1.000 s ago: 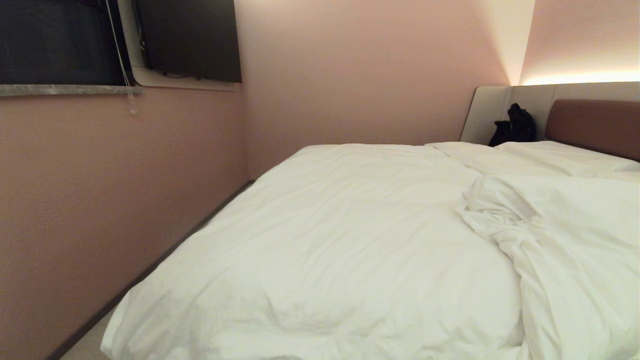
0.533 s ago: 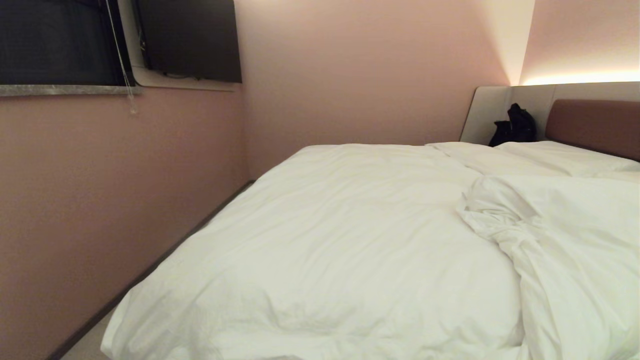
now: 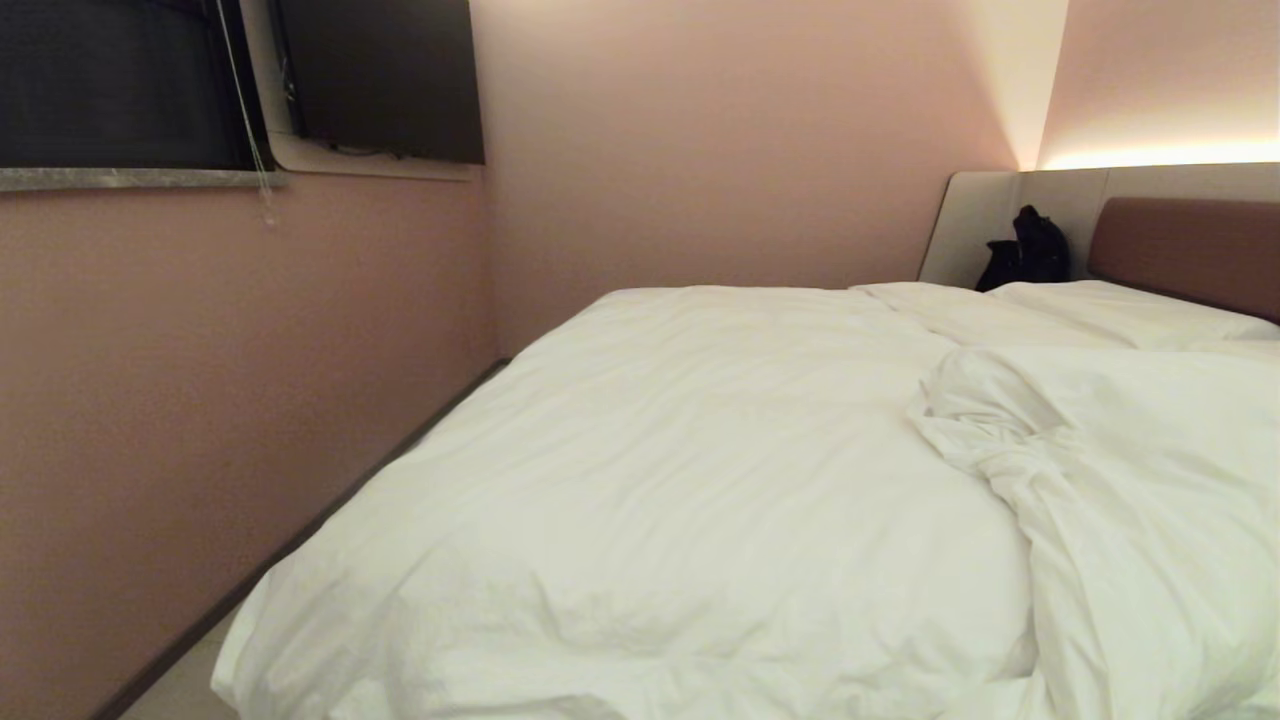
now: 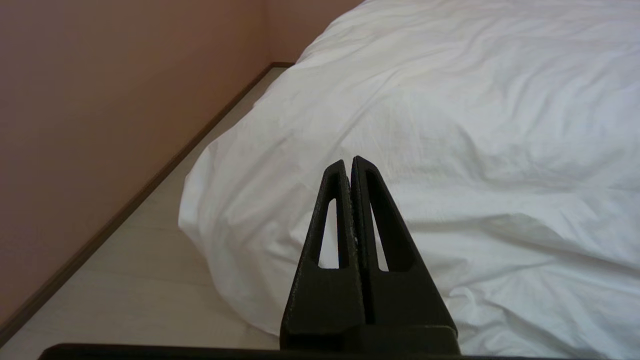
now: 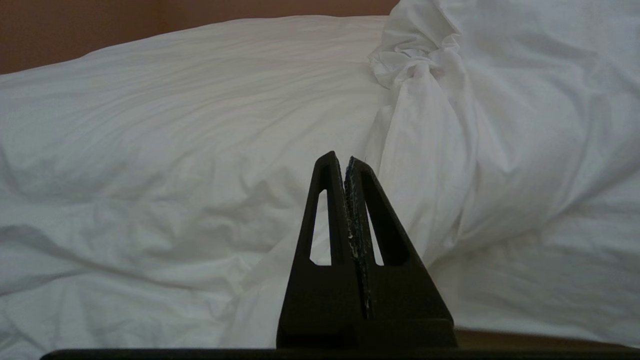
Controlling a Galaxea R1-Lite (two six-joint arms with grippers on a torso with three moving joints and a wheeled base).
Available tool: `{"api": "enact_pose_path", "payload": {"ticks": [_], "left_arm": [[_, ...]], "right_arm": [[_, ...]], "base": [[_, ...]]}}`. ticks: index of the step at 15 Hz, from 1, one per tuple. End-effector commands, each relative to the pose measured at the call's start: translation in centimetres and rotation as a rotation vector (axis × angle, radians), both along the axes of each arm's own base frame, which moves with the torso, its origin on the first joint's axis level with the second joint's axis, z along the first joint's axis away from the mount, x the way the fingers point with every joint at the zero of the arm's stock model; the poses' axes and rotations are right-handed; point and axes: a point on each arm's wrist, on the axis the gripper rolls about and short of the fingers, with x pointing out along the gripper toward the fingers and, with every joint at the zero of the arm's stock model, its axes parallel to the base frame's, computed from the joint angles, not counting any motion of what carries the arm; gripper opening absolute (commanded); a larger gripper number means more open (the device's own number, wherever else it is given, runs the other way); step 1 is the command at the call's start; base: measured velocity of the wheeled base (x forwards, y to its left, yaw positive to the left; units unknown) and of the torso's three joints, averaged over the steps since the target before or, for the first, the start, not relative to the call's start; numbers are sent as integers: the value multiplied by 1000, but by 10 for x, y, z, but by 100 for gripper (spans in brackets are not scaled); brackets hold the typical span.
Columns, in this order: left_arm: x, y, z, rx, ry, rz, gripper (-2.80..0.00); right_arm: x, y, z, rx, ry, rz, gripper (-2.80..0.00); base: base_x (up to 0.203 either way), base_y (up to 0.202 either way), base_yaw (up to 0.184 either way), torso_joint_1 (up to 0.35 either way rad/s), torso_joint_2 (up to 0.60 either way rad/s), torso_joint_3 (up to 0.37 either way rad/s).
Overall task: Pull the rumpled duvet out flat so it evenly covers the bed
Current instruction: Hold the folded corner of the quilt
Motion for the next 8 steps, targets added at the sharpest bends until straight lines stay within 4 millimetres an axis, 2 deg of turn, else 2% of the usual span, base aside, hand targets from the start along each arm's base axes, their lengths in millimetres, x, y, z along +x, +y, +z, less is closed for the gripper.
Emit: {"api": "enact_pose_path", "payload": {"ticks": [1,5,8], "left_arm": [[0,0,0,0,0,0,-280],[0,0,0,-3,0,0,-280],[0,0,0,4,1,3,-280]], "right_arm": [[0,0,0,0,1,0,-280],[0,0,0,0,1,0,-280],[0,0,0,0,1,0,-280]], "base": [[-189,0,-2,0,5,3],[-170,0,0,3,0,4],[0,0,0,0,0,0]]}}
